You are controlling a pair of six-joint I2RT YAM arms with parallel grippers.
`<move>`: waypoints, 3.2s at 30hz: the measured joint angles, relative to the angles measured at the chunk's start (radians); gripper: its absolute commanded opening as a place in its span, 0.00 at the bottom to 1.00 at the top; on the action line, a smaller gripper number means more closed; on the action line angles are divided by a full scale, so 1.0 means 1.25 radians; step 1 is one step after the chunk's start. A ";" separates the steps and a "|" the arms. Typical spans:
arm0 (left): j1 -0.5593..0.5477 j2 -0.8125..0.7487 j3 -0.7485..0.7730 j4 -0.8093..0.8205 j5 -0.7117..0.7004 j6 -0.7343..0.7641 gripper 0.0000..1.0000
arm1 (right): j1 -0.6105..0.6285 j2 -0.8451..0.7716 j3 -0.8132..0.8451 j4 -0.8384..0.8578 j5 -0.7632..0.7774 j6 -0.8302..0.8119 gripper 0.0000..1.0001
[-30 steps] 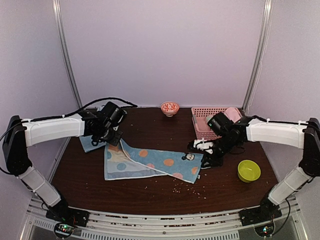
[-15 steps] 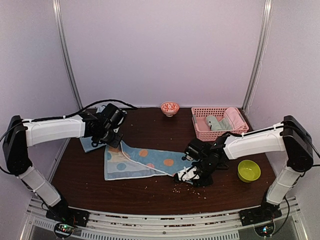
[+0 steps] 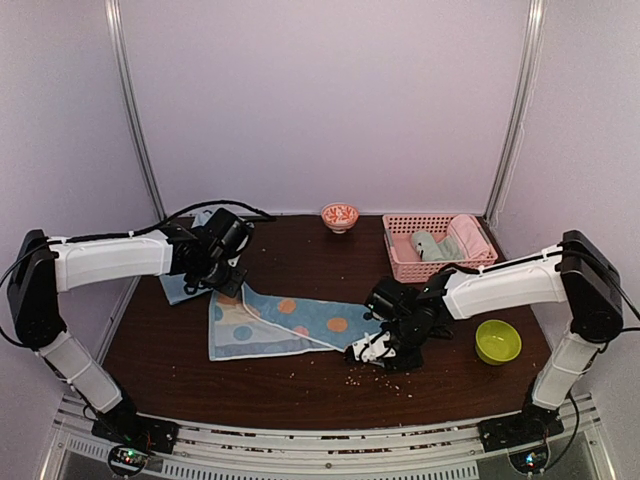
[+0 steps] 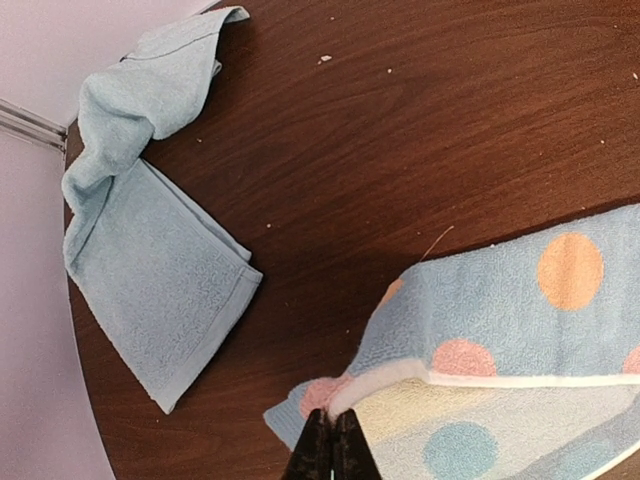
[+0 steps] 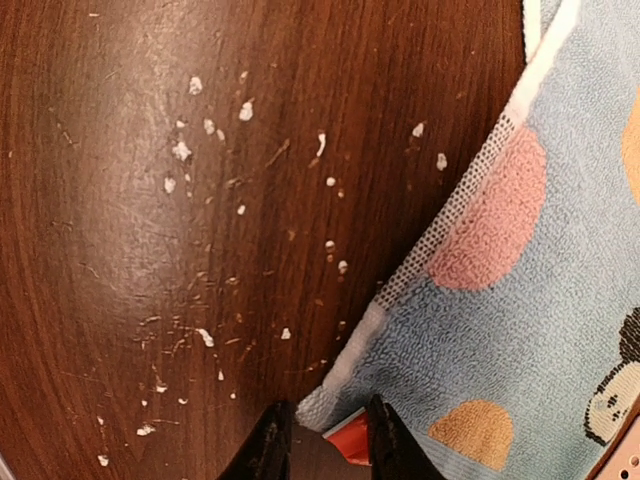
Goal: Roll the towels
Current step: Flatten out the towel at the center of the board.
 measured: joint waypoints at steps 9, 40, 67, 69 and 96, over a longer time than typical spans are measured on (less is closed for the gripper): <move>0.001 0.000 -0.001 0.000 0.012 0.001 0.00 | 0.021 0.001 0.004 -0.002 0.008 -0.007 0.30; 0.001 -0.173 0.052 -0.093 0.045 0.043 0.00 | -0.252 -0.261 0.285 -0.076 0.032 0.145 0.00; -0.143 -0.463 0.031 -0.167 0.197 -0.040 0.00 | -0.433 -0.642 0.098 -0.273 -0.408 0.149 0.00; -0.104 -0.392 0.019 -0.153 0.193 -0.040 0.00 | -0.433 -0.614 0.052 -0.215 -0.377 0.171 0.00; 0.141 0.206 0.094 0.089 0.211 0.083 0.00 | -0.499 -0.038 0.093 0.145 -0.070 0.282 0.00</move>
